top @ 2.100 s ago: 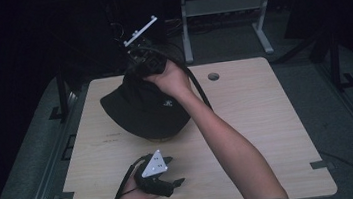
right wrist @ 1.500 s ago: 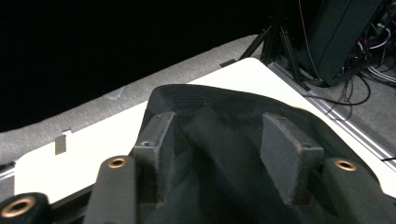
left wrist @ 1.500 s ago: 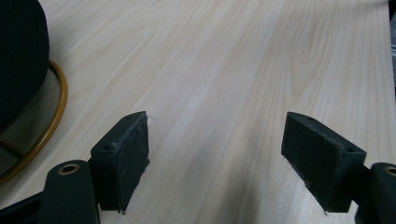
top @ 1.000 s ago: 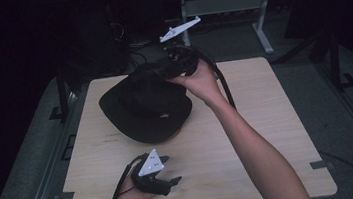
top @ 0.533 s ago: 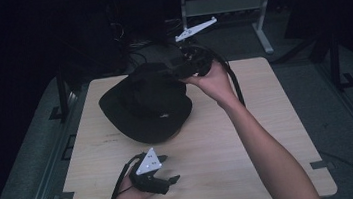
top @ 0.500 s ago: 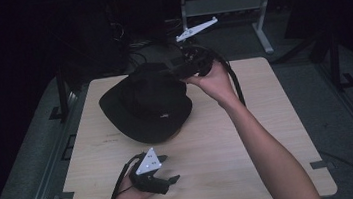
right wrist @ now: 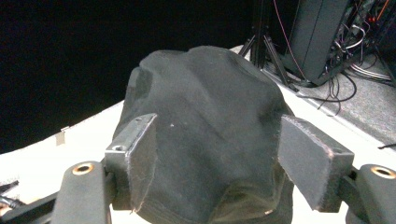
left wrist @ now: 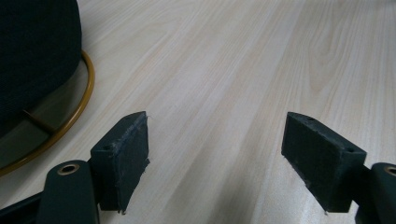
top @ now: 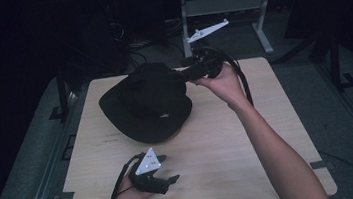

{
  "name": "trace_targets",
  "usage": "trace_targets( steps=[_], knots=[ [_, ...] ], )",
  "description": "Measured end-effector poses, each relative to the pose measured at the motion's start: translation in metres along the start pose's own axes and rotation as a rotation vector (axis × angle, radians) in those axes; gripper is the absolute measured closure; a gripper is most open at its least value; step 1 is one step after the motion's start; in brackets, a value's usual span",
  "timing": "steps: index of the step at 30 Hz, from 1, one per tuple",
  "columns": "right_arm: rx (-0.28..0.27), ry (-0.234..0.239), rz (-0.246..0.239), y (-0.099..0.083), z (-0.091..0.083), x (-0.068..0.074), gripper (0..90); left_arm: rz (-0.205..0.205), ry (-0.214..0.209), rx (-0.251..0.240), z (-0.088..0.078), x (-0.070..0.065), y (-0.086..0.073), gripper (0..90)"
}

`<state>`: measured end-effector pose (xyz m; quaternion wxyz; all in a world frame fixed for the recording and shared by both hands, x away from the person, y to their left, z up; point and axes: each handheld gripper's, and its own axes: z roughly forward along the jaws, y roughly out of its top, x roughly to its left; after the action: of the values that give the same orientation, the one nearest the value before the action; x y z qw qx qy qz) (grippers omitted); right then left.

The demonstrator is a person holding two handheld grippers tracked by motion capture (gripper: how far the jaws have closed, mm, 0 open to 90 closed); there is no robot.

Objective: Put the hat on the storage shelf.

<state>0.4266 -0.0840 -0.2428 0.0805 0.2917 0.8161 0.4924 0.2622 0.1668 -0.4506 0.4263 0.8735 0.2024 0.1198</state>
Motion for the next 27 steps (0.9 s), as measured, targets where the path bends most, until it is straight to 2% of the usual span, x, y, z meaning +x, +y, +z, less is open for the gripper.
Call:
trace_targets(
  steps=[6, 14, 27],
  knots=[
    [0.001, -0.010, -0.002, -0.006, -0.009, -0.005, 27.5, 0.000, 0.002, 0.002, 0.000, 0.001, -0.001, 22.7],
    [0.007, -0.013, 0.025, -0.019, -0.018, -0.011, 26.4, -0.006, 0.005, 0.002, 0.000, 0.001, -0.001, 22.7],
    [0.002, -0.025, 0.040, -0.039, -0.034, -0.020, 24.7, -0.009, 0.012, -0.004, -0.002, 0.002, -0.002, 22.6]
  ],
)
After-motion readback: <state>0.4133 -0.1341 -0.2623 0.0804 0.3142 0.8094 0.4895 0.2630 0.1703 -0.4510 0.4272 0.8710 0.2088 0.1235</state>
